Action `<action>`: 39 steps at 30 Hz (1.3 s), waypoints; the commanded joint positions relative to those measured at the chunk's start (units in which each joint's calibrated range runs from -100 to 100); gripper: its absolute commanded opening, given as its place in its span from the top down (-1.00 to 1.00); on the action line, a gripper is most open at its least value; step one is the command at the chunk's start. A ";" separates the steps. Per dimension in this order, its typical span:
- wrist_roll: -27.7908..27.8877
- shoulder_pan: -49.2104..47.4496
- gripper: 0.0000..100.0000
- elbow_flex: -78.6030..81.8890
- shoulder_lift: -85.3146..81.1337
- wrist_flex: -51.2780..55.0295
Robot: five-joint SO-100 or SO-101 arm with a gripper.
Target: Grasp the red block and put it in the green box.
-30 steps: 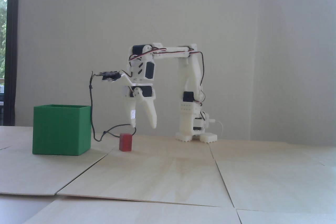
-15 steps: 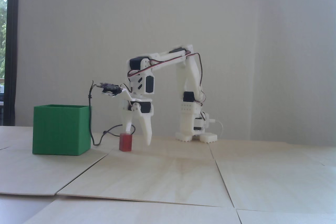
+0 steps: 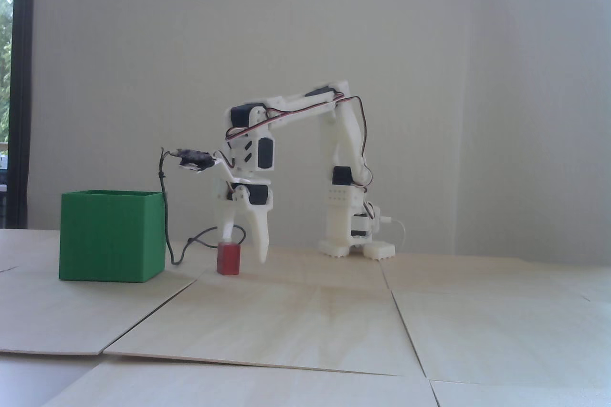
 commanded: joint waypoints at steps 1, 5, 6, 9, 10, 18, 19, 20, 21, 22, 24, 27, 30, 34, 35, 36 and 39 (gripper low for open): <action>-0.40 1.96 0.38 -3.01 -1.12 -0.10; -3.68 2.52 0.38 -3.01 -1.04 -0.10; -4.77 2.52 0.38 -3.01 -1.04 0.06; -6.49 2.60 0.38 -3.09 -1.12 2.59; -6.80 2.68 0.38 -3.09 -1.12 3.52; -11.59 2.76 0.38 -4.78 -0.96 3.44; -11.75 2.76 0.38 -4.87 -0.96 3.44; -11.49 2.76 0.38 -4.87 -0.96 3.44; -11.49 2.84 0.38 -4.87 -0.96 3.35; -11.49 2.92 0.38 -4.87 -0.96 3.35; -11.43 4.05 0.38 -5.14 -0.96 3.35; -11.43 4.45 0.38 -7.89 -0.25 3.35; -11.43 4.13 0.38 -10.28 1.01 3.52; -11.43 4.37 0.38 -12.15 3.46 3.44; -11.43 4.45 0.38 -12.85 4.09 3.44; -11.43 4.45 0.38 -13.30 4.25 3.44; -11.43 4.45 0.38 -14.36 4.49 3.86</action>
